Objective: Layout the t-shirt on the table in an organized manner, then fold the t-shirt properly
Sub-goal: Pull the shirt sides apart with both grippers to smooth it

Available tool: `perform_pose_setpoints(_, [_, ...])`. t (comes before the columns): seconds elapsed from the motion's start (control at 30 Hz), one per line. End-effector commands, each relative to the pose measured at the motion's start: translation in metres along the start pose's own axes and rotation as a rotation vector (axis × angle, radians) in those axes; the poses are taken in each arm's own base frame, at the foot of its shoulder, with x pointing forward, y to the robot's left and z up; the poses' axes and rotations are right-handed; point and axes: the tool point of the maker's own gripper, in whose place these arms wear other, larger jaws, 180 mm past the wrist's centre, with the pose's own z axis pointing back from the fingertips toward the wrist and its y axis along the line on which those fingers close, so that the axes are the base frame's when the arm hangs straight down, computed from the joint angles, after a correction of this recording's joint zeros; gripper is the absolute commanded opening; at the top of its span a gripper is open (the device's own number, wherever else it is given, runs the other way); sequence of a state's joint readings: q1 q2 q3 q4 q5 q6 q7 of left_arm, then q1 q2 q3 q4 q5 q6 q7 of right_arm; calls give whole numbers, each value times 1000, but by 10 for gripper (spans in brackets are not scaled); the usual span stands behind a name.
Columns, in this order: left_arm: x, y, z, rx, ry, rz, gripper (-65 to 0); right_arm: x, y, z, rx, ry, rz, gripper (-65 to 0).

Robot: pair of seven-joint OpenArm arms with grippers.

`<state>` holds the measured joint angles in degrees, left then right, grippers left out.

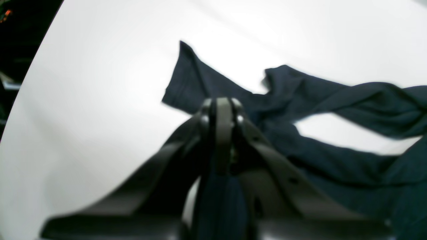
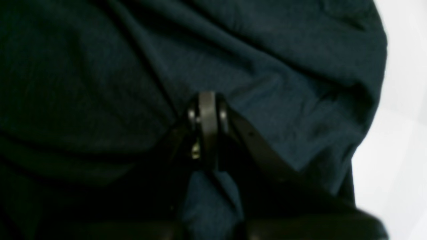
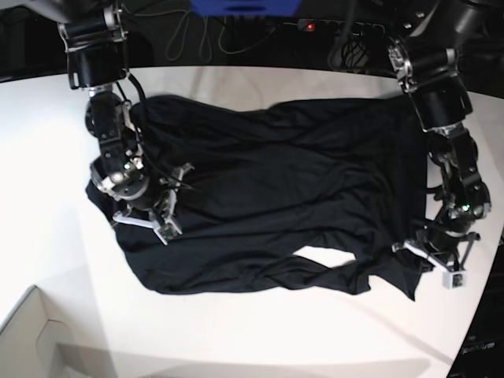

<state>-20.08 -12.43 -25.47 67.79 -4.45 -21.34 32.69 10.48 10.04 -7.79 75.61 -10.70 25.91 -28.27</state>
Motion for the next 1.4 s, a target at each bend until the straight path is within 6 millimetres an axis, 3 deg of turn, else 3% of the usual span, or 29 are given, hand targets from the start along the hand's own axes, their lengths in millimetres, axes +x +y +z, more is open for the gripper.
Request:
perform_pose_setpoints(0.0, [23,3,2,2,-65,-3,-601,13,-15,4,-28,-40,14,-650])
perform_pose_setpoints(0.17, [4,11,8,43,-26,-58,-383,11,-17,5,-31,-36,17,-650])
perform_pose_setpoints(0.27, [-4,11,17,48,-25,-78,-295,8,-21,6,-39,-30,25,-650])
perform_pose_setpoints(0.37, [-5,3,28,32,-46,-81,-302,7,-23,7,-40,-29,25,-650])
perform_pose_setpoints(0.5, [-32,-20,30,-8,-15,-45,-314,10,-25,7,-44,-33,27,-650])
perform_pose_setpoints(0.6, [-74,-29,25,-22,83,-27,-314,15,-27,6,-47,-43,27,-650])
perform_pose_setpoints(0.7, [-108,-25,21,-20,172,-16,-314,30,-39,4,-64,-64,29,-650])
perform_pose_setpoints(0.8, [-129,-16,23,-10,226,-10,-315,42,-53,-3,-77,-68,21,-650])
perform_pose_setpoints(0.97, [-148,5,35,19,272,-39,-315,50,-75,-20,-83,-38,-5,-650])
perform_pose_setpoints(1.13, [-155,26,49,64,277,-31,-315,64,-80,-44,-46,-28,-58,-650])
perform_pose_setpoints(1.37, [-143,34,58,88,242,-47,-315,37,-73,-71,15,-10,-141,-650])
